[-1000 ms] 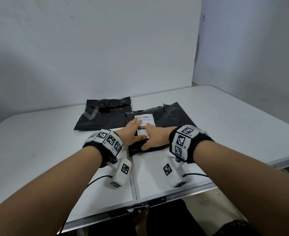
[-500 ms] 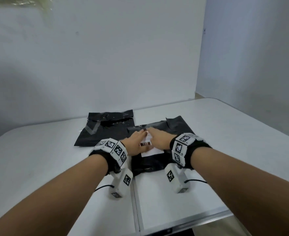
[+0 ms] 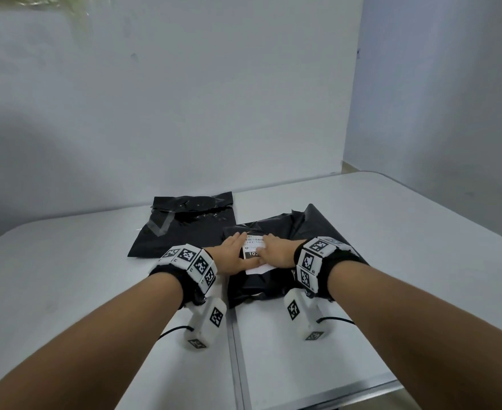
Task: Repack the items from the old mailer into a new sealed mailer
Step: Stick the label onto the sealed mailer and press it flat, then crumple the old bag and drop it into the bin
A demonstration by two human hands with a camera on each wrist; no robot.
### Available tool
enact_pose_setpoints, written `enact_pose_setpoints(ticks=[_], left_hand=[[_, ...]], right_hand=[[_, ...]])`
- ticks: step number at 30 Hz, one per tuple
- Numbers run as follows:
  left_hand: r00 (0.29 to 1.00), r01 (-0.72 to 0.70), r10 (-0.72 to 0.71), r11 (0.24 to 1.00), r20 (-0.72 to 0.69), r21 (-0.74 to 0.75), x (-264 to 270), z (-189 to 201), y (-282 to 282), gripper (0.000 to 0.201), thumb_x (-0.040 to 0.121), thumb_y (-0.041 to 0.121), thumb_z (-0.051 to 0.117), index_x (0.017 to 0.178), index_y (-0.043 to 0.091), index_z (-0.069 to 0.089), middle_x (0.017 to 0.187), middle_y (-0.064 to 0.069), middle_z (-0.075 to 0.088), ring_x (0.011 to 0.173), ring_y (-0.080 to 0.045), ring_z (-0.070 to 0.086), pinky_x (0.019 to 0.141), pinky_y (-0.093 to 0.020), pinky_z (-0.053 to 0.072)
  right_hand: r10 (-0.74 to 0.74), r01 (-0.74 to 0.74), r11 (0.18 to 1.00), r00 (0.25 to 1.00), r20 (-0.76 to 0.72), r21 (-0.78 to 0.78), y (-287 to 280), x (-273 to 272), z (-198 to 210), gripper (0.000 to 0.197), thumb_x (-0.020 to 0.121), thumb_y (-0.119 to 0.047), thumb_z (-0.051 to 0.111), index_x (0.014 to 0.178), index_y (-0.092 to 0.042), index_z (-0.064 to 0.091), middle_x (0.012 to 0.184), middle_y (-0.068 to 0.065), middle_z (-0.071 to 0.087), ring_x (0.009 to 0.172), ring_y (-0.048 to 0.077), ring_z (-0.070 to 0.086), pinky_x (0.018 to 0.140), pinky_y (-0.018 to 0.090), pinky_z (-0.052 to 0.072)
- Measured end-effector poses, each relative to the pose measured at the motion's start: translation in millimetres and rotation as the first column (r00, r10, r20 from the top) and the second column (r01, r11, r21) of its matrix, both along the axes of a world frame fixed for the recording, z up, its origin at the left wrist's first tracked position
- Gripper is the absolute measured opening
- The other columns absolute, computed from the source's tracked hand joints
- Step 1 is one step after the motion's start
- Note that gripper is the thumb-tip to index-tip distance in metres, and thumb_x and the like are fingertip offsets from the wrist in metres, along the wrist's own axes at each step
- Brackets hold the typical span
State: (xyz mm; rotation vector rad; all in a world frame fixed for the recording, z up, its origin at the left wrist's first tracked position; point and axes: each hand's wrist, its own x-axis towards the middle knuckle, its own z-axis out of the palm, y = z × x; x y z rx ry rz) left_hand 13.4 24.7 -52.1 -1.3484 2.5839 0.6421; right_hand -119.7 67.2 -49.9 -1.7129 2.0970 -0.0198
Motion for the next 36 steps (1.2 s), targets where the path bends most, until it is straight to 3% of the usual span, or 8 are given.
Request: enact_pose_setpoints(ticks=[7, 10, 13, 17, 22, 25, 29, 36], left_hand=[[0.999, 0.012, -0.009, 0.998, -0.047, 0.058, 24, 5, 5, 0.083, 0.092, 0.058, 0.042, 0.154, 0.019, 0.002, 0.162, 0.001, 0.000, 0.149, -0.015, 0.004, 0.121, -0.031, 0.005], [0.994, -0.028, 0.022, 0.998, -0.103, -0.051, 52, 16, -5, 0.063, 0.095, 0.051, 0.042, 0.149, 0.022, 0.031, 0.159, 0.006, 0.019, 0.146, -0.015, 0.022, 0.117, -0.027, 0.013], [0.941, -0.231, 0.158, 0.947, -0.300, -0.223, 83, 20, -28, 0.044, 0.095, 0.037, 0.050, 0.137, 0.022, 0.050, 0.152, 0.003, 0.037, 0.139, -0.017, 0.037, 0.112, -0.027, 0.026], [0.862, -0.461, 0.360, 0.850, -0.357, -0.256, 117, 17, -62, 0.051, 0.087, 0.026, 0.060, 0.135, 0.012, 0.048, 0.138, -0.012, 0.045, 0.126, -0.032, 0.047, 0.105, -0.035, 0.037], [0.708, -0.676, 0.618, 0.733, -0.342, -0.077, 141, 17, -93, 0.081, 0.086, 0.040, 0.063, 0.148, 0.006, 0.024, 0.148, -0.021, 0.035, 0.134, -0.036, 0.038, 0.108, -0.040, 0.034], [0.658, -0.728, 0.680, 0.684, -0.323, -0.041, 147, 14, -109, 0.078, 0.087, 0.045, 0.059, 0.141, -0.004, 0.032, 0.136, -0.023, 0.048, 0.124, -0.036, 0.048, 0.094, -0.035, 0.039], [0.655, -0.737, 0.704, 0.676, -0.272, -0.025, 147, 11, -127, 0.069, 0.090, 0.052, 0.052, 0.121, -0.010, 0.053, 0.111, -0.025, 0.059, 0.109, -0.037, 0.057, 0.080, -0.034, 0.039], [0.706, -0.692, 0.669, 0.722, -0.233, -0.021, 136, 1, -139, 0.041, 0.085, 0.031, 0.065, 0.107, -0.004, 0.064, 0.114, -0.021, 0.065, 0.104, -0.035, 0.061, 0.079, -0.032, 0.044]], right_hand=[[-0.115, 0.115, 0.992, 0.993, 0.003, -0.043, 8, 0, -8, 0.066, 0.099, -0.044, 0.030, 0.149, -0.002, 0.019, 0.155, 0.016, 0.023, 0.142, 0.031, 0.026, 0.117, 0.040, 0.020], [-0.087, 0.089, 0.993, 0.996, 0.033, -0.076, 8, 1, 9, 0.064, 0.099, -0.046, 0.031, 0.144, -0.002, 0.031, 0.148, 0.020, 0.036, 0.132, 0.034, 0.043, 0.109, 0.039, 0.035], [-0.025, 0.046, 0.977, 0.994, 0.104, -0.207, 4, 7, 30, 0.057, 0.099, -0.044, 0.033, 0.134, 0.000, 0.044, 0.131, 0.018, 0.053, 0.116, 0.034, 0.056, 0.090, 0.035, 0.046], [-0.012, 0.053, 0.954, 0.990, 0.141, -0.294, -13, 20, 52, 0.049, 0.099, -0.033, 0.040, 0.137, -0.001, 0.042, 0.139, 0.017, 0.049, 0.127, 0.031, 0.047, 0.102, 0.037, 0.039], [0.006, 0.054, 0.940, 0.985, 0.175, -0.337, -45, 34, 72, 0.041, 0.097, -0.024, 0.044, 0.127, 0.000, 0.056, 0.132, 0.016, 0.057, 0.122, 0.031, 0.053, 0.101, 0.034, 0.043], [0.011, 0.103, 0.916, 0.960, 0.280, -0.388, -68, 35, 69, 0.032, 0.094, -0.019, 0.047, 0.115, -0.008, 0.068, 0.126, 0.008, 0.064, 0.117, 0.025, 0.057, 0.092, 0.026, 0.045], [-0.018, 0.200, 0.887, 0.916, 0.401, -0.415, -88, 34, 57, 0.029, 0.093, -0.012, 0.047, 0.107, -0.013, 0.072, 0.119, 0.005, 0.068, 0.111, 0.021, 0.060, 0.081, 0.019, 0.041], [-0.062, 0.249, 0.894, 0.892, 0.448, -0.374, -97, 31, 47, 0.032, 0.092, -0.009, 0.046, 0.105, -0.017, 0.073, 0.118, 0.004, 0.068, 0.110, 0.019, 0.061, 0.078, 0.018, 0.040]])
